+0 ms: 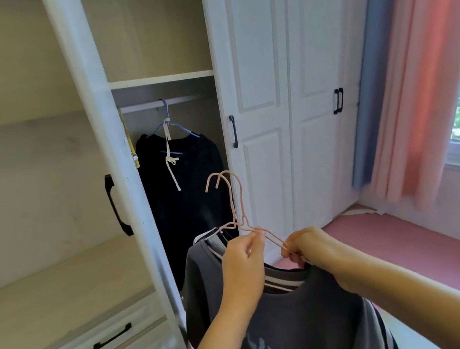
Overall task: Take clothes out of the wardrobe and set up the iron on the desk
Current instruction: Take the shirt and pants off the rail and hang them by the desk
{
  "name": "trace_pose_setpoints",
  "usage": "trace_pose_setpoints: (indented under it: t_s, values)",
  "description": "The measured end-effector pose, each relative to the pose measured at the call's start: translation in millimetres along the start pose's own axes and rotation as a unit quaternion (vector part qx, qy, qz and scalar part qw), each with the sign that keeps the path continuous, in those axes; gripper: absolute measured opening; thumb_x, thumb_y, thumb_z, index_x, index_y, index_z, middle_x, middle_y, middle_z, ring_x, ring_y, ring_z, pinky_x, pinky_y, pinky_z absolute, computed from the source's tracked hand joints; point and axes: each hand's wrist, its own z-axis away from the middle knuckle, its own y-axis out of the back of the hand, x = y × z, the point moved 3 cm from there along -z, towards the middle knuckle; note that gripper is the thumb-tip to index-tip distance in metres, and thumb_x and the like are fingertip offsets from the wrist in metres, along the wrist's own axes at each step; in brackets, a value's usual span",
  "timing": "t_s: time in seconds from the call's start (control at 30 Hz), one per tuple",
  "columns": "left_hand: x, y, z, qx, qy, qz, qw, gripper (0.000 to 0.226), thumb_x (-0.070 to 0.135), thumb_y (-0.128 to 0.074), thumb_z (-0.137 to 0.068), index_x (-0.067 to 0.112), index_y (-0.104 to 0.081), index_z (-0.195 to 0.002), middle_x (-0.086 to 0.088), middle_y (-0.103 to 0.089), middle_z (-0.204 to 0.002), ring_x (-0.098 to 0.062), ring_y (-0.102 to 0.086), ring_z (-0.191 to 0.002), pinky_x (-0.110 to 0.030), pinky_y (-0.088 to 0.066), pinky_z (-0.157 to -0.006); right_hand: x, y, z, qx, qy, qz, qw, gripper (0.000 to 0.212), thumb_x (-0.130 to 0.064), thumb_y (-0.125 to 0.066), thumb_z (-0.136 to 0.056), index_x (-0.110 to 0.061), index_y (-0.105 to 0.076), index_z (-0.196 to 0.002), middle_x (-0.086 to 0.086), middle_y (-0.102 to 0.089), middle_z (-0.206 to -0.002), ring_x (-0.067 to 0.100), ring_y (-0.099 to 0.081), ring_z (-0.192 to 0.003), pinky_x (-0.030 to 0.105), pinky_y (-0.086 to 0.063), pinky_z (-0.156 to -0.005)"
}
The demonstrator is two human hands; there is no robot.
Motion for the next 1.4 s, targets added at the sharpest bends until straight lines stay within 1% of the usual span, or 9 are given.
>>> trace_pose_setpoints:
  t_s: [0.07, 0.17, 0.27, 0.43, 0.6, 0.8, 1.07, 1.23, 1.4]
  values:
    - [-2.8, 4.7, 11.9, -0.023, 0.011, 0.001, 1.000, 0.026, 0.045, -0.046, -0.096, 0.033, -0.068, -0.099, 0.019, -0.062, -0.103, 0.005, -0.056, -0.098, -0.014, -0.041, -0.086, 5.9, -4.4, 12.7, 0.035, 0.012, -0.008, 0.999, 0.029, 0.000, -0.052, -0.084, -0.012, -0.059, -0.058, 0.001, -0.051, -0.054, 0.014, -0.044, -0.053, 0.024, -0.037, -0.054]
    - [-1.4, 17.6, 30.9, -0.041, -0.014, -0.025, 0.999, 0.022, 0.041, -0.045, -0.097, 0.032, -0.064, -0.090, 0.015, -0.061, -0.097, 0.005, -0.054, -0.091, -0.016, -0.041, -0.087, 12.5, -12.6, 33.2, 0.077, 0.036, -0.013, 0.996, 0.035, -0.006, -0.052, -0.082, -0.015, -0.061, -0.050, -0.002, -0.051, -0.051, 0.017, -0.044, -0.056, 0.028, -0.037, -0.061]
    - [5.2, 40.4, 55.3, -0.025, -0.064, -0.091, 0.993, 0.025, 0.022, -0.053, -0.095, 0.027, -0.069, -0.114, 0.021, -0.060, -0.110, 0.003, -0.053, -0.110, -0.019, -0.043, -0.096, 16.8, -21.1, 58.7, 0.112, 0.066, 0.014, 0.991, 0.042, -0.023, -0.052, -0.087, -0.016, -0.058, -0.047, -0.006, -0.048, -0.046, 0.016, -0.043, -0.054, 0.031, -0.035, -0.060]
    - [11.9, 93.0, 101.6, 0.074, -0.132, -0.170, 0.974, 0.023, 0.005, -0.059, -0.086, 0.025, -0.071, -0.087, 0.012, -0.060, -0.089, -0.003, -0.057, -0.080, -0.013, -0.044, -0.074, 19.2, -32.4, 104.6, 0.130, 0.095, 0.033, 0.986, 0.043, -0.028, -0.053, -0.084, -0.017, -0.055, -0.043, -0.002, -0.043, -0.046, 0.017, -0.039, -0.052, 0.032, -0.033, -0.061]
    - [11.6, 152.5, 149.1, 0.148, -0.134, -0.180, 0.963, 0.020, 0.001, -0.056, -0.085, 0.021, -0.061, -0.087, 0.008, -0.053, -0.087, -0.004, -0.049, -0.083, -0.008, -0.037, -0.072, 15.8, -46.1, 155.2, 0.080, 0.121, 0.015, 0.989, 0.041, -0.019, -0.054, -0.083, -0.014, -0.053, -0.043, 0.003, -0.041, -0.049, 0.018, -0.034, -0.057, 0.032, -0.030, -0.064]
    - [15.7, 194.5, 194.0, 0.040, -0.175, -0.244, 0.953, 0.036, 0.037, -0.052, -0.090, 0.024, -0.057, -0.123, 0.018, -0.053, -0.118, 0.003, -0.042, -0.117, -0.014, -0.032, -0.097, 8.6, -72.3, 201.5, 0.031, 0.149, 0.000, 0.988, 0.049, -0.032, -0.057, -0.089, -0.014, -0.051, -0.044, 0.002, -0.043, -0.051, 0.015, -0.039, -0.056, 0.029, -0.033, -0.065]
    - [5.9, 251.4, 252.7, 0.061, -0.184, -0.274, 0.942, 0.039, 0.037, -0.043, -0.100, 0.023, -0.053, -0.135, 0.014, -0.059, -0.127, 0.004, -0.049, -0.120, -0.035, -0.033, -0.113, -10.5, -133.5, 231.2, -0.024, 0.192, 0.039, 0.980, 0.051, -0.050, -0.064, -0.084, -0.021, -0.054, -0.042, -0.006, -0.037, -0.047, 0.013, -0.034, -0.052, 0.022, -0.033, -0.056]
    - [3.1, 291.6, 285.6, 0.095, -0.172, -0.298, 0.934, 0.049, 0.046, -0.035, -0.098, 0.022, -0.050, -0.137, 0.007, -0.064, -0.124, -0.005, -0.057, -0.115, -0.024, -0.042, -0.102, -19.9, -180.8, 231.3, -0.068, 0.207, 0.034, 0.975, 0.047, -0.049, -0.063, -0.084, -0.011, -0.066, -0.057, 0.017, -0.051, -0.057, 0.015, -0.044, -0.057, 0.024, -0.039, -0.060]
    - [-11.9, 340.8, 302.1, 0.118, -0.148, -0.346, 0.919, 0.045, 0.038, -0.038, -0.099, 0.022, -0.048, -0.139, 0.023, -0.059, -0.105, -0.003, -0.057, -0.098, -0.019, -0.045, -0.084, -34.8, -236.3, 219.4, -0.151, 0.210, 0.038, 0.965, 0.047, -0.048, -0.063, -0.084, -0.009, -0.066, -0.058, -0.003, -0.040, -0.048, 0.010, -0.035, -0.048, 0.016, -0.034, -0.052]
